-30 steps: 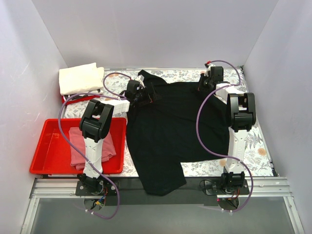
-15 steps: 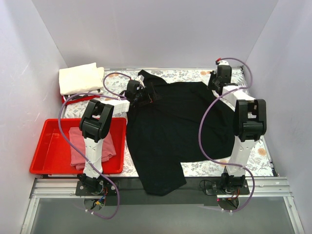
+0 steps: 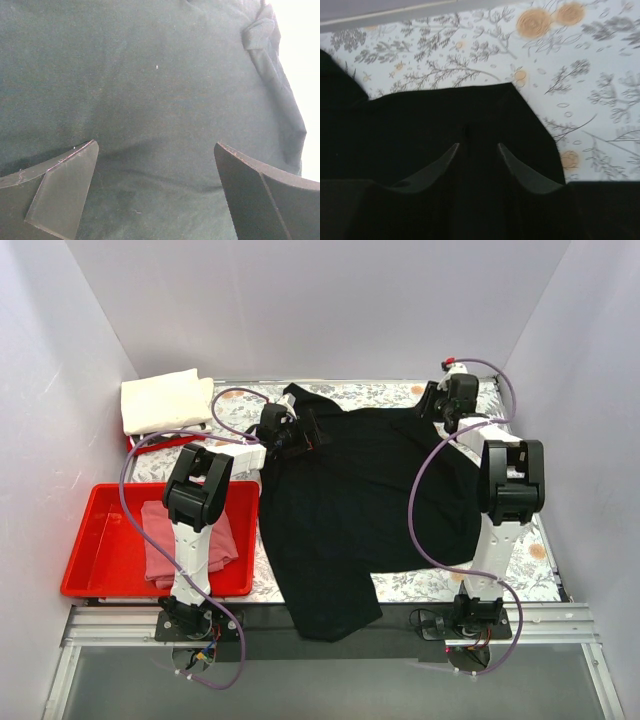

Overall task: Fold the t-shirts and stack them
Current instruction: Flatten the tshirt out

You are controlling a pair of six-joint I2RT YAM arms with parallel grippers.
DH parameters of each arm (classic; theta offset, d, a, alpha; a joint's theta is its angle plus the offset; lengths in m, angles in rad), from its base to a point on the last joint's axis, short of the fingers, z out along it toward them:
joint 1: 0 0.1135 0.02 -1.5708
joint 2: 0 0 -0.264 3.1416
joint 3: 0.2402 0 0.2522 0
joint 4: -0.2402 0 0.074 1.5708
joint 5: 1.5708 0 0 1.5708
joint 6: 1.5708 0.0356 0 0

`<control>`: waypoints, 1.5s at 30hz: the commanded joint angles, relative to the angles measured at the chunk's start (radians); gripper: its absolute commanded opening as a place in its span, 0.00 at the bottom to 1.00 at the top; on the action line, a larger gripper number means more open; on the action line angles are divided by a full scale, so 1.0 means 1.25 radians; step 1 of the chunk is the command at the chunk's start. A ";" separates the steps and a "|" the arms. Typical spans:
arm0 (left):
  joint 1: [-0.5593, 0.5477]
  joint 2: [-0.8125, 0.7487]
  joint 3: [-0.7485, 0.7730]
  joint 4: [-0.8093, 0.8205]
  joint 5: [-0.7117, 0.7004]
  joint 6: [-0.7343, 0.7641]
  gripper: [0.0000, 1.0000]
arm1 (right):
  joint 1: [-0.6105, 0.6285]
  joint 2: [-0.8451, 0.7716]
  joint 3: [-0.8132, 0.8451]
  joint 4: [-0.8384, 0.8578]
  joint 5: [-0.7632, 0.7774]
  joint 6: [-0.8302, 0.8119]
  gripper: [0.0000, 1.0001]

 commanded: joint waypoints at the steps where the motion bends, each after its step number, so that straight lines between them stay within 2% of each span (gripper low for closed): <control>1: 0.004 -0.028 0.012 -0.023 -0.006 0.008 0.94 | 0.003 0.033 0.038 0.025 -0.101 0.045 0.30; 2: 0.004 -0.029 0.012 -0.024 -0.004 0.008 0.94 | 0.003 0.039 0.046 0.024 -0.101 0.048 0.28; 5: 0.004 -0.032 0.009 -0.024 0.000 0.001 0.94 | 0.003 0.062 0.062 0.010 -0.115 0.051 0.34; 7: 0.004 -0.033 0.006 -0.024 0.008 -0.004 0.94 | 0.003 0.077 0.067 0.003 -0.117 0.055 0.31; 10: 0.004 -0.035 0.000 -0.018 0.009 -0.008 0.94 | 0.004 0.089 0.067 0.004 -0.118 0.059 0.31; 17: 0.003 -0.038 -0.005 -0.018 0.009 -0.006 0.94 | 0.004 0.100 0.067 0.004 -0.124 0.062 0.47; 20: 0.004 -0.039 -0.005 -0.019 0.010 -0.007 0.94 | 0.004 0.110 0.073 0.003 -0.138 0.065 0.47; 35: 0.004 -0.038 -0.004 -0.019 0.012 -0.012 0.94 | 0.021 0.180 0.145 -0.021 -0.166 0.072 0.38; 37: 0.004 -0.038 -0.002 -0.021 0.012 -0.011 0.94 | 0.024 0.184 0.147 -0.023 -0.167 0.071 0.36; 38: 0.004 -0.038 -0.002 -0.022 0.013 -0.011 0.94 | 0.026 0.181 0.146 -0.024 -0.166 0.069 0.31; 41: 0.004 -0.038 0.000 -0.022 0.012 -0.011 0.94 | 0.031 0.178 0.141 -0.024 -0.166 0.066 0.24; 45: 0.004 -0.038 0.000 -0.022 0.014 -0.012 0.94 | 0.031 0.187 0.149 -0.039 -0.161 0.064 0.24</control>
